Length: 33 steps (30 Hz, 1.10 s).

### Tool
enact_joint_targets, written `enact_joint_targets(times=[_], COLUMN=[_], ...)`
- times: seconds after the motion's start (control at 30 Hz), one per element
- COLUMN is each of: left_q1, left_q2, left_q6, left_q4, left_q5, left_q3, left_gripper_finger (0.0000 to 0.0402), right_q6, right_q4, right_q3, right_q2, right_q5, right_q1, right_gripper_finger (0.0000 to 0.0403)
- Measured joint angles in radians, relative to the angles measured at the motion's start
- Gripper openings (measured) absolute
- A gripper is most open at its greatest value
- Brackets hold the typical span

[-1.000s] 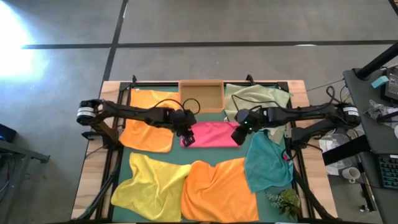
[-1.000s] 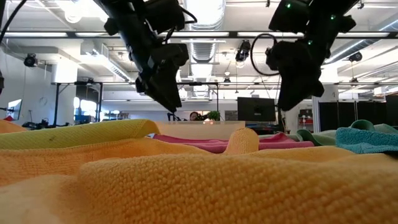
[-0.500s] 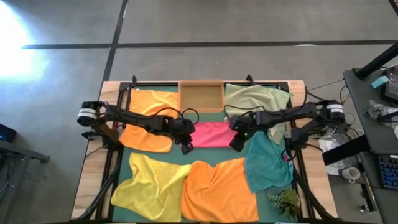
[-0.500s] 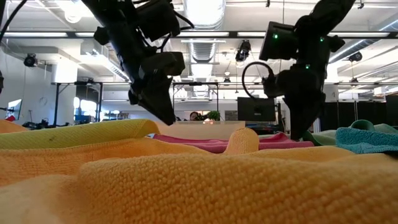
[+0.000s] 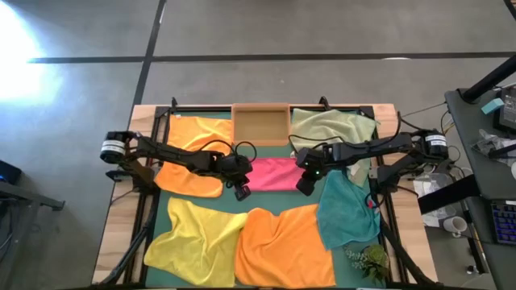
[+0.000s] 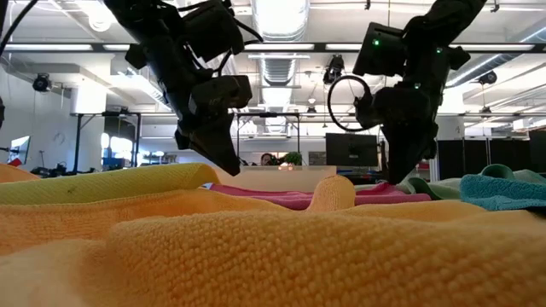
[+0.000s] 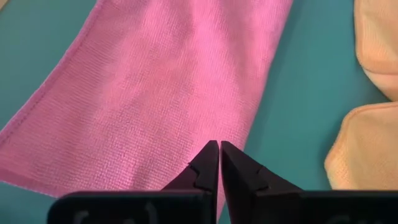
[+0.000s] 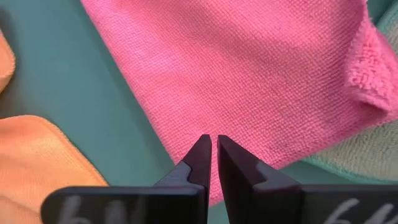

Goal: Fold microfiber towels
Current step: Fold the pink towel

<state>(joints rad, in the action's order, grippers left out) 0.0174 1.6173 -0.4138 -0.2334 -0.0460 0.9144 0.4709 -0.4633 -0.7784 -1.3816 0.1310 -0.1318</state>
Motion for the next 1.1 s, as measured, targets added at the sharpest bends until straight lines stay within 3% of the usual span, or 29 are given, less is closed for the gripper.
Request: enact_joint_targets(times=[0.53, 0.67, 0.97, 1.1], left_q1=[0.0, 0.002, 0.029, 0.036], left_q2=[0.123, 0.109, 0.084, 0.074], left_q6=[-0.05, 0.001, 0.167, 0.213], left_q4=[0.039, -0.029, -0.37, -0.399], left_q5=[0.019, -0.072, -0.329, -0.342], left_q3=[-0.032, -0.027, 0.025, 0.053], left_gripper_finger=[0.0, 0.0, 0.0, 0.0], right_q6=[0.012, 0.043, 0.053, 0.054], right_q4=[-0.002, -0.003, -0.003, -0.003], right_q3=[0.0, 0.0, 0.0, 0.0], right_q2=[0.167, 0.19, 0.193, 0.191], right_q5=[-0.057, -0.067, -0.087, -0.116], right_q1=[-0.002, -0.002, -0.002, -0.002], right_gripper_finger=[0.002, 0.002, 0.002, 0.002])
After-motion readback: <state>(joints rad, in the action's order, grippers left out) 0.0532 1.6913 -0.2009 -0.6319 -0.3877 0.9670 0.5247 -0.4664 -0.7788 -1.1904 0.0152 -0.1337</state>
